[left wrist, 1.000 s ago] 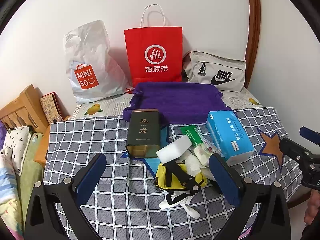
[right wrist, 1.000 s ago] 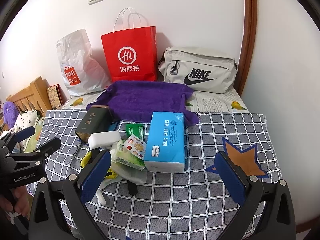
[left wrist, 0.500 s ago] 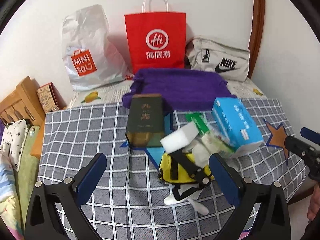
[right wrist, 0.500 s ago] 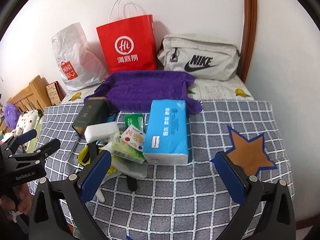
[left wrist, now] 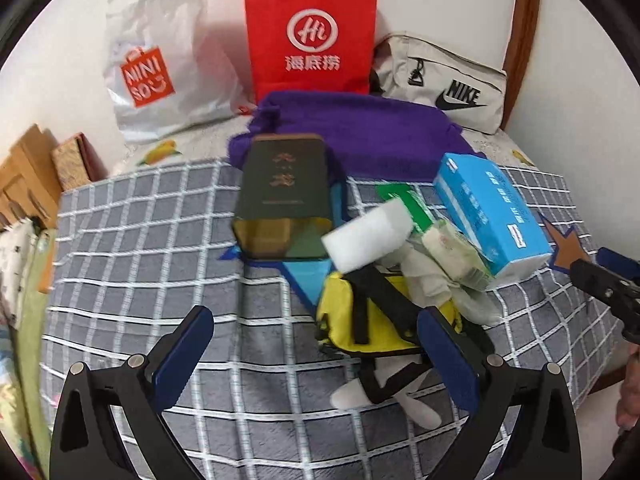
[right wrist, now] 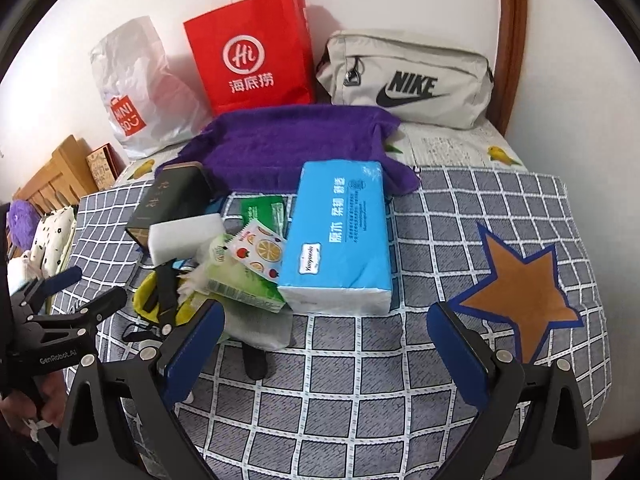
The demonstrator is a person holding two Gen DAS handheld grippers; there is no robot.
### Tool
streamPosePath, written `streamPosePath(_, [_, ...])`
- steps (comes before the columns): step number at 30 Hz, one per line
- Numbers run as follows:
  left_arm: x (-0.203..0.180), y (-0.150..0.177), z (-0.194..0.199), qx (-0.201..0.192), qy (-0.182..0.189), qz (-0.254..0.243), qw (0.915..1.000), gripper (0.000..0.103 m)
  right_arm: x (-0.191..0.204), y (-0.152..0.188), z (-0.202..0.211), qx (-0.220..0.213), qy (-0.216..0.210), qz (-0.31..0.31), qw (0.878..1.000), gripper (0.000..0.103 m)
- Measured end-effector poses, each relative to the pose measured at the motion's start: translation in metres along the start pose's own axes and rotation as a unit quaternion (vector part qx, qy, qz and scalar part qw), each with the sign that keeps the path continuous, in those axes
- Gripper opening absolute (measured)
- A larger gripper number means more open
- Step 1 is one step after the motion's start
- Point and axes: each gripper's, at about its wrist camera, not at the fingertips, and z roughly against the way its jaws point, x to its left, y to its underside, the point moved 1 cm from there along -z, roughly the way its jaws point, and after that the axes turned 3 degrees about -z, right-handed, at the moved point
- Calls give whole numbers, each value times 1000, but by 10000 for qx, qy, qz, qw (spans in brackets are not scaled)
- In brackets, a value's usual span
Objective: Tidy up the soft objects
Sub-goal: 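Close left gripper on white sponge block while right gripper reaches toward green soap bar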
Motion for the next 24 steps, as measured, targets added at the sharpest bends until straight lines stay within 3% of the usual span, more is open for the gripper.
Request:
streamPosePath(9, [-18, -5, -22, 128, 78, -49, 9999, 100, -8, 1, -20, 182, 33, 8, 9998, 101])
streamPosePath(14, [-20, -20, -23, -130, -134, -274, 9995, 99, -15, 0, -26, 232, 32, -11, 9997, 101])
streamPosePath(19, [-23, -36, -27, -255, -113, -462, 9985, 98, -24, -2, -34, 306, 44, -63, 9995, 101])
streamPosePath(24, [-32, -41, -39, -171, -198, -790, 9965, 85, -33, -5, -43, 376, 58, -147, 9992, 101])
